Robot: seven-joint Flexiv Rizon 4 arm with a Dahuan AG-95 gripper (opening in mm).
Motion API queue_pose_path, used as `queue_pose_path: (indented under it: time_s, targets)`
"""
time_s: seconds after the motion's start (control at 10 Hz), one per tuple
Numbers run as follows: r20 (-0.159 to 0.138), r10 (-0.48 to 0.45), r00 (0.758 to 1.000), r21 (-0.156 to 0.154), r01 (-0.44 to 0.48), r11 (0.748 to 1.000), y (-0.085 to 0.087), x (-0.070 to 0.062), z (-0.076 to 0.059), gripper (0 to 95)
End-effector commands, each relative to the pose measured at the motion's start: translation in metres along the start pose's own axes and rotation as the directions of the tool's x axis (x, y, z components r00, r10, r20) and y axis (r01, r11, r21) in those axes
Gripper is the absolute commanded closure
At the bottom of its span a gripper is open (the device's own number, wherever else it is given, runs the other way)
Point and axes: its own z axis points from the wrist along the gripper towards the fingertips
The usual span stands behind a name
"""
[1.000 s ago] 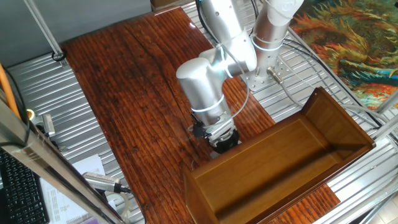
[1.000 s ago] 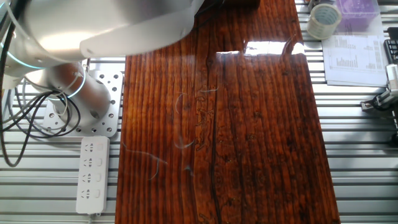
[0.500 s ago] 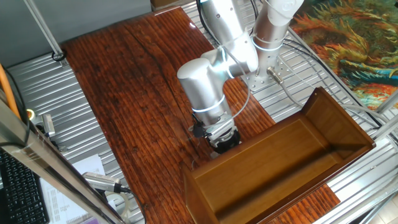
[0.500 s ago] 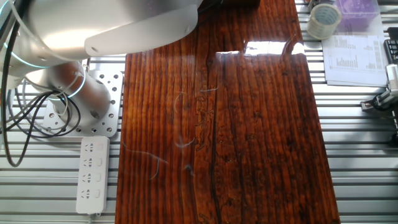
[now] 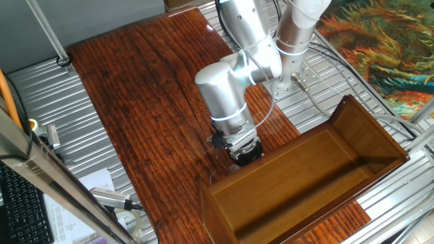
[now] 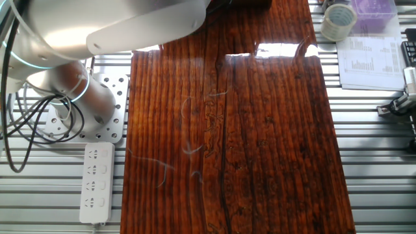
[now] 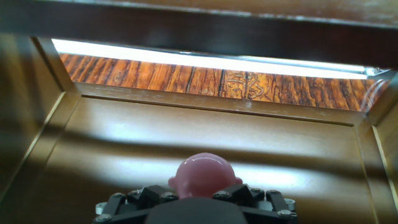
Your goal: Take the object down from the shelf
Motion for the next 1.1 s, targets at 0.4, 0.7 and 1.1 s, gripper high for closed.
queue_pose_path:
  time_s: [0.4, 0.7, 1.1]
  targets:
    - [-0.002, -0.034, 0.999, -0.009, 0.034, 0.999, 0.000, 0.000, -0.001, 19.0]
    - [-0.009, -0.038, 0.999, -0.006, 0.038, 0.999, 0.000, -0.001, 0.001, 19.0]
    - [-0.005, -0.037, 0.999, 0.000, 0.037, 0.999, -0.002, -0.008, 0.011, 19.0]
